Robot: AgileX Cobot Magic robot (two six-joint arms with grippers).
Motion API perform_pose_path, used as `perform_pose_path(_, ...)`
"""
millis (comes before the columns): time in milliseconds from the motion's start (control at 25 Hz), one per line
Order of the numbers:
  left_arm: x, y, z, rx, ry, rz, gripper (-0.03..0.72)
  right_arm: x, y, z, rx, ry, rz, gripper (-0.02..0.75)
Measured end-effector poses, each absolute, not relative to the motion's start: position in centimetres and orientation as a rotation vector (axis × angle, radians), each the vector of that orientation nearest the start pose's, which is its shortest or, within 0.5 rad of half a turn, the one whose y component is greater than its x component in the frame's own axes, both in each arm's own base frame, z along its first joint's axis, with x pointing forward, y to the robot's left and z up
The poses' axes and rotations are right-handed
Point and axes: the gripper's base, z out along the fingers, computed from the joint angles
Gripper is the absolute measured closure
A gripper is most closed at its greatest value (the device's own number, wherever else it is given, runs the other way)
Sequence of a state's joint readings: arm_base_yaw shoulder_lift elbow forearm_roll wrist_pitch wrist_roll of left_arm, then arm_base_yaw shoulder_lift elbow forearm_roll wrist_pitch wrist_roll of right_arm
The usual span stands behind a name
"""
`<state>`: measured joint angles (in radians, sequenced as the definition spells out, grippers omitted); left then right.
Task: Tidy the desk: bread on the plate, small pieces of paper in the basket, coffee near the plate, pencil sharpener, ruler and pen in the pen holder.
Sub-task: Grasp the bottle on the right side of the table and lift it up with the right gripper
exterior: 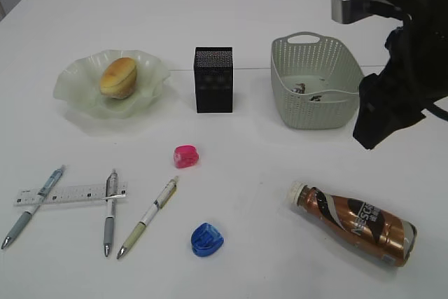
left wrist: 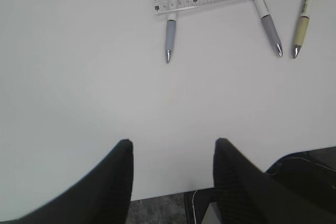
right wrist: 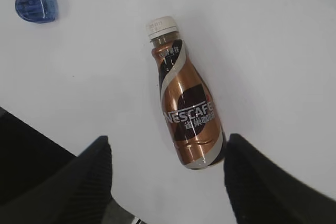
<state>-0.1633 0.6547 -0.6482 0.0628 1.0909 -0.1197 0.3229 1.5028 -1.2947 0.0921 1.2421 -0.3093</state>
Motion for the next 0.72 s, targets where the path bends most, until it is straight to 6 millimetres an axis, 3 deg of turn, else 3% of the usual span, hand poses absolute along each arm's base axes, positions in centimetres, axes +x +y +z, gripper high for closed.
perform_pose_path(280,9.4,-1.3,29.0,0.065,2.597,-0.060,0.328,27.3,9.4,31.1,-0.917,2.782,0.034,0.217)
perform_pose_path(720,9.2,-1.3,28.9,0.064,2.621,-0.060,0.328,27.4,8.8,31.3,-0.762,2.820,-0.035,0.208)
